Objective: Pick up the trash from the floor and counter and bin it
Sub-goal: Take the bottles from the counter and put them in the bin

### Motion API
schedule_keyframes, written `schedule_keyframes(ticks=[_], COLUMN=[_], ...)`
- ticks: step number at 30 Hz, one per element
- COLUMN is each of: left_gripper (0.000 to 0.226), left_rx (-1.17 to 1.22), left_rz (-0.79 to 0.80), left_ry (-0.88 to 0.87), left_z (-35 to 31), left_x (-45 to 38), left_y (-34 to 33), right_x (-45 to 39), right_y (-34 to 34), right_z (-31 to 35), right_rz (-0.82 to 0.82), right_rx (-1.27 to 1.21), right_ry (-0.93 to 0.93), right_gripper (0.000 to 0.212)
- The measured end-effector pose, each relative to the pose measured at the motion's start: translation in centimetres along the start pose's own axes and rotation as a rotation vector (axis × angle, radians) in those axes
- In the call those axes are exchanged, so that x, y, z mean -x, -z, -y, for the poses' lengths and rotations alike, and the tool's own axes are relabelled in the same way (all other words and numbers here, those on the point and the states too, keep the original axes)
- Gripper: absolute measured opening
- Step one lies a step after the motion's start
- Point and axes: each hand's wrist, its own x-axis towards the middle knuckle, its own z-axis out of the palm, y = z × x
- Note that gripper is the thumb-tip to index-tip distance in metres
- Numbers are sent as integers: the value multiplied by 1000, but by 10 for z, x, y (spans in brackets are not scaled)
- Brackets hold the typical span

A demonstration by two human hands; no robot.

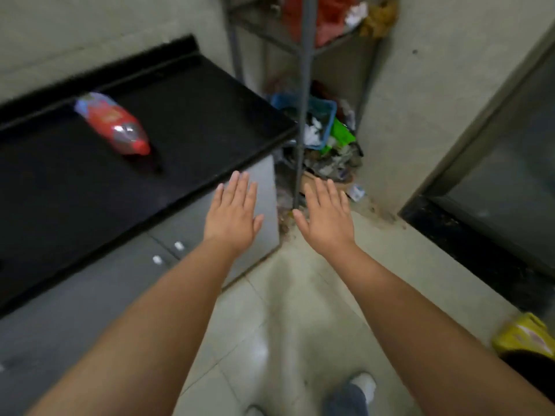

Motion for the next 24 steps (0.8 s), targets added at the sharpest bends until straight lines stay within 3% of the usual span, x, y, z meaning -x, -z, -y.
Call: schedule_keyframes(ticks=[7, 14, 17, 22, 24], left_gripper=[64, 65, 75, 87, 85], left_rx=[79, 80, 49, -55, -62], left_rz=[-74, 1, 131, 457, 545], left_ry=[416, 679, 677, 599, 588], left_z=[206, 338, 386, 451, 469], left_x=[81, 117, 106, 82, 77], left_y=[13, 0, -9, -27, -37], right_x=[-39, -108, -156, -240, -260], right_y=[-16, -34, -41, -57, -65], right_z=[207, 325, 359, 390, 395], right_rz=[34, -34, -4, 86, 90], right_rx=[72, 169, 163, -13, -68], right_ry=[308, 459, 386, 45, -56], right_gripper=[57, 57, 65, 92, 93])
